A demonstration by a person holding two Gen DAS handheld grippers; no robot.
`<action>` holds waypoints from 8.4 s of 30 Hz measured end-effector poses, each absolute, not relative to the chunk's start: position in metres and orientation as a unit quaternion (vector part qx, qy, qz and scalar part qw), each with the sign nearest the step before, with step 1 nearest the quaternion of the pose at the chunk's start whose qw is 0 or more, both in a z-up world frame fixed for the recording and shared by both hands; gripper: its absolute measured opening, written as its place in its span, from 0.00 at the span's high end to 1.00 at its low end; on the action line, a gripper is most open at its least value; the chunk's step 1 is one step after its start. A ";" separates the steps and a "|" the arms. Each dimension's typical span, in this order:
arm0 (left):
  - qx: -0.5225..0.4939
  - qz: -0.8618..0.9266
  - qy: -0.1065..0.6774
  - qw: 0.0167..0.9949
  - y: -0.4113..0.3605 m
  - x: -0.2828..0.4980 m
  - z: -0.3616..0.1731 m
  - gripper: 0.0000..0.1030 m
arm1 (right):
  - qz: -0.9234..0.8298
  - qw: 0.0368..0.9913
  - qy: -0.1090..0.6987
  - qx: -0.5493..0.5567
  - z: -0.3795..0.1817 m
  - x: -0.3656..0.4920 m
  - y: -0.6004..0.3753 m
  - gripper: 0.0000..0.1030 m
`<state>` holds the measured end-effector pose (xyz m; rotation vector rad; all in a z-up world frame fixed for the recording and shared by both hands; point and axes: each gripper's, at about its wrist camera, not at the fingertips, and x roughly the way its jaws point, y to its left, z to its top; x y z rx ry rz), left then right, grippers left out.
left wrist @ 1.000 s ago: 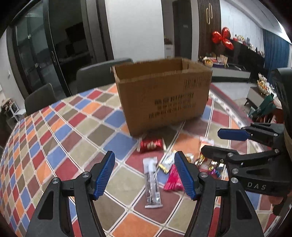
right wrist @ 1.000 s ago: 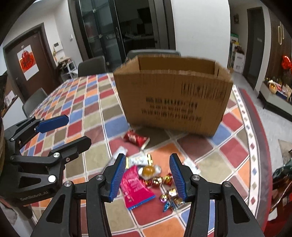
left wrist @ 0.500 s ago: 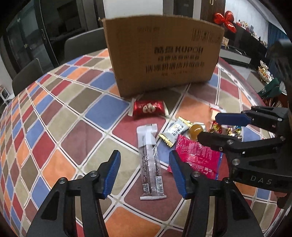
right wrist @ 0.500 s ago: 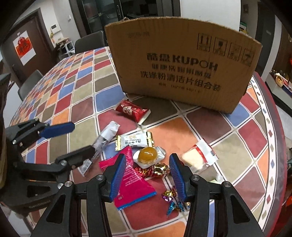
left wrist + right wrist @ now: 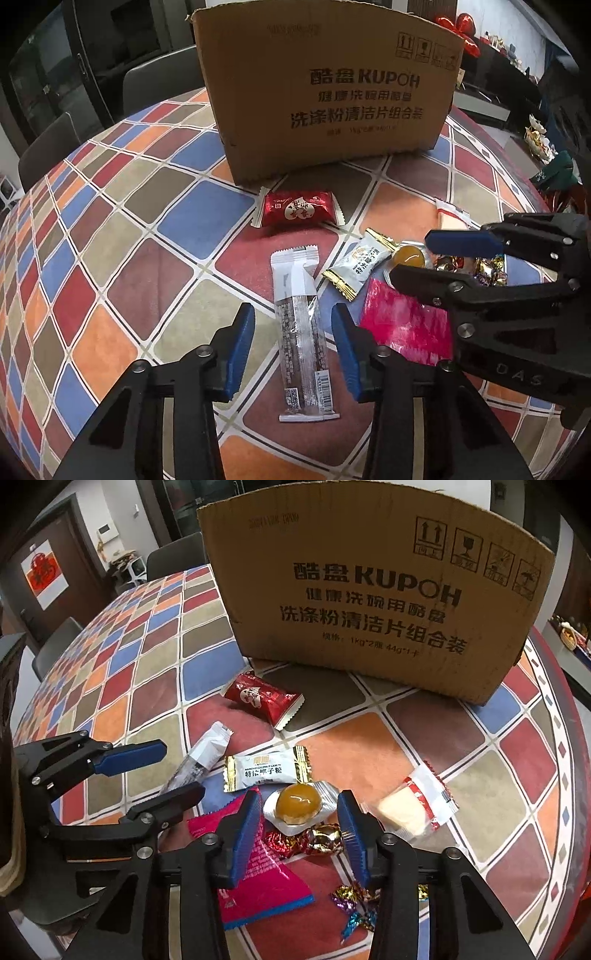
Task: Organize snacks
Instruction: 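Grasp the grey snack bar with the left gripper while the right grasps the yellow pastry, then carry both snacks over the box and open both grippers to drop them, then grasp a wrapped candy with the left gripper while the right grasps another candy, then carry both candies into the box and open both grippers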
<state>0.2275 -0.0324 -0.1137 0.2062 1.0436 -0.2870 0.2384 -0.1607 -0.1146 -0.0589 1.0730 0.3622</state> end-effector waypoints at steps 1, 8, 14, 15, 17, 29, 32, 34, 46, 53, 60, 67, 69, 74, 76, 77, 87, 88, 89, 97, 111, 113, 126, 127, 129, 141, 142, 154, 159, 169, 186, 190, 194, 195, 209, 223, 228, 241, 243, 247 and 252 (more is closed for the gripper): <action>0.099 -0.137 0.496 0.852 -0.033 0.228 -0.114 0.61 | 0.172 0.842 0.510 -0.028 -0.116 0.239 -0.160 0.61; 0.098 -0.141 0.502 0.848 -0.035 0.229 -0.118 0.72 | 0.178 0.837 0.516 -0.039 -0.124 0.238 -0.155 0.72; 0.094 -0.145 0.505 0.845 -0.035 0.228 -0.118 0.78 | 0.180 0.838 0.513 -0.039 -0.123 0.236 -0.153 0.72; 0.093 -0.146 0.506 0.845 -0.035 0.227 -0.118 0.78 | 0.180 0.838 0.514 -0.037 -0.123 0.235 -0.153 0.72; 0.088 -0.148 0.504 0.847 -0.034 0.225 -0.116 0.80 | 0.180 0.839 0.512 -0.034 -0.121 0.235 -0.154 0.72; 0.069 -0.157 0.448 0.877 -0.028 0.197 -0.073 0.81 | 0.183 0.866 0.465 -0.027 -0.081 0.210 -0.163 0.72; 0.066 -0.159 0.429 0.887 -0.028 0.189 -0.058 0.81 | 0.183 0.876 0.446 -0.028 -0.067 0.201 -0.166 0.72; 0.064 -0.160 0.415 0.893 -0.028 0.184 -0.046 0.81 | 0.183 0.882 0.434 -0.027 -0.058 0.196 -0.167 0.72; 0.061 -0.169 0.334 0.925 -0.035 0.187 0.025 0.81 | 0.163 0.924 0.344 -0.017 0.018 0.187 -0.183 0.72; 0.077 -0.171 0.283 0.941 -0.045 0.207 0.069 0.81 | 0.148 0.941 0.304 -0.023 0.059 0.204 -0.192 0.72; 0.087 -0.179 0.266 0.943 -0.054 0.242 0.097 0.81 | 0.138 0.946 0.292 -0.036 0.087 0.235 -0.197 0.72; 0.069 -0.187 0.296 0.934 -0.062 0.291 0.109 0.81 | 0.129 0.940 0.315 -0.029 0.096 0.276 -0.207 0.72; 0.062 -0.188 0.310 0.930 -0.064 0.305 0.107 0.81 | 0.126 0.936 0.328 -0.022 0.096 0.292 -0.211 0.72; 0.059 -0.188 0.341 0.919 -0.075 0.337 0.102 0.81 | 0.110 0.929 0.354 -0.013 0.092 0.319 -0.217 0.72; 0.068 -0.175 0.345 0.920 -0.081 0.345 0.100 0.81 | 0.100 0.926 0.364 -0.017 0.088 0.328 -0.218 0.72; 0.070 -0.172 0.349 0.918 -0.084 0.349 0.098 0.80 | 0.095 0.924 0.370 -0.020 0.086 0.333 -0.218 0.72; 0.074 -0.117 0.332 0.933 -0.079 0.353 0.096 0.48 | 0.051 0.921 0.385 -0.030 0.071 0.341 -0.230 0.54; 0.072 -0.118 0.329 0.934 -0.076 0.348 0.096 0.48 | 0.050 0.922 0.382 -0.027 0.072 0.338 -0.231 0.54; 0.070 -0.120 0.326 0.935 -0.074 0.340 0.096 0.48 | 0.050 0.924 0.379 -0.022 0.073 0.334 -0.232 0.54; 0.080 -0.142 0.298 0.941 -0.067 0.284 0.097 0.48 | 0.071 0.936 0.345 0.001 0.079 0.288 -0.234 0.54; 0.108 -0.182 0.278 0.937 -0.071 0.197 0.064 0.47 | 0.083 0.942 0.326 0.014 0.045 0.202 -0.235 0.54; 0.113 -0.192 0.282 0.933 -0.074 0.188 0.053 0.47 | 0.080 0.941 0.327 0.017 0.038 0.192 -0.237 0.54; 0.157 -0.242 0.312 0.905 -0.096 0.156 -0.011 0.47 | 0.078 0.924 0.374 0.036 -0.029 0.151 -0.246 0.54; 0.159 -0.245 0.316 0.903 -0.097 0.156 -0.016 0.47 | 0.079 0.922 0.378 0.037 -0.034 0.149 -0.246 0.54; 0.164 -0.249 0.323 0.898 -0.099 0.157 -0.025 0.48 | 0.079 0.917 0.388 0.043 -0.046 0.146 -0.248 0.54; 0.176 -0.291 0.376 0.862 -0.109 0.168 -0.074 0.57 | 0.093 0.894 0.433 0.070 -0.092 0.151 -0.254 0.55; 0.177 -0.292 0.379 0.860 -0.110 0.169 -0.078 0.59 | 0.093 0.892 0.437 0.072 -0.095 0.152 -0.254 0.55; 0.155 -0.316 0.412 0.840 -0.119 0.184 -0.097 0.70 | 0.116 0.877 0.457 0.097 -0.117 0.167 -0.255 0.63; 0.146 -0.319 0.429 0.833 -0.121 0.192 -0.104 0.72 | 0.117 0.871 0.465 0.106 -0.124 0.172 -0.256 0.66; 0.131 -0.305 0.445 0.832 -0.122 0.200 -0.113 0.80 | 0.127 0.867 0.470 0.108 -0.129 0.175 -0.253 0.73; 0.107 -0.287 0.420 0.854 -0.114 0.187 -0.089 0.85 | 0.112 0.881 0.449 0.096 -0.113 0.167 -0.255 0.76; 0.094 -0.278 0.401 0.868 -0.108 0.180 -0.074 0.85 | 0.108 0.892 0.432 0.084 -0.099 0.161 -0.254 0.76; 0.085 -0.272 0.383 0.879 -0.105 0.175 -0.057 0.85 | 0.109 0.900 0.416 0.077 -0.084 0.158 -0.253 0.76; 0.084 -0.271 0.378 0.881 -0.104 0.174 -0.053 0.85 | 0.111 0.902 0.410 0.077 -0.079 0.157 -0.252 0.76; 0.053 -0.256 0.294 0.919 -0.087 0.182 0.022 0.85 | 0.124 0.933 0.333 0.057 -0.005 0.171 -0.245 0.76; 0.078 -0.224 0.227 0.945 -0.079 0.220 0.085 0.85 | 0.127 0.952 0.276 0.033 0.057 0.215 -0.240 0.76; 0.083 -0.211 0.219 0.949 -0.076 0.246 0.098 0.85 | 0.122 0.955 0.268 0.025 0.074 0.241 -0.241 0.76; 0.063 -0.203 0.281 0.936 -0.083 0.318 0.100 0.84 | 0.113 0.945 0.308 0.007 0.079 0.307 -0.242 0.76; 0.063 -0.194 0.287 0.936 -0.085 0.325 0.101 0.82 | 0.109 0.943 0.315 0.008 0.078 0.314 -0.243 0.76; 0.062 -0.178 0.279 0.942 -0.083 0.326 0.104 0.56 | 0.083 0.944 0.320 0.004 0.078 0.322 -0.245 0.63; 0.081 -0.162 0.260 0.949 -0.081 0.299 0.101 0.55 | 0.086 0.945 0.315 -0.001 0.076 0.305 -0.246 0.61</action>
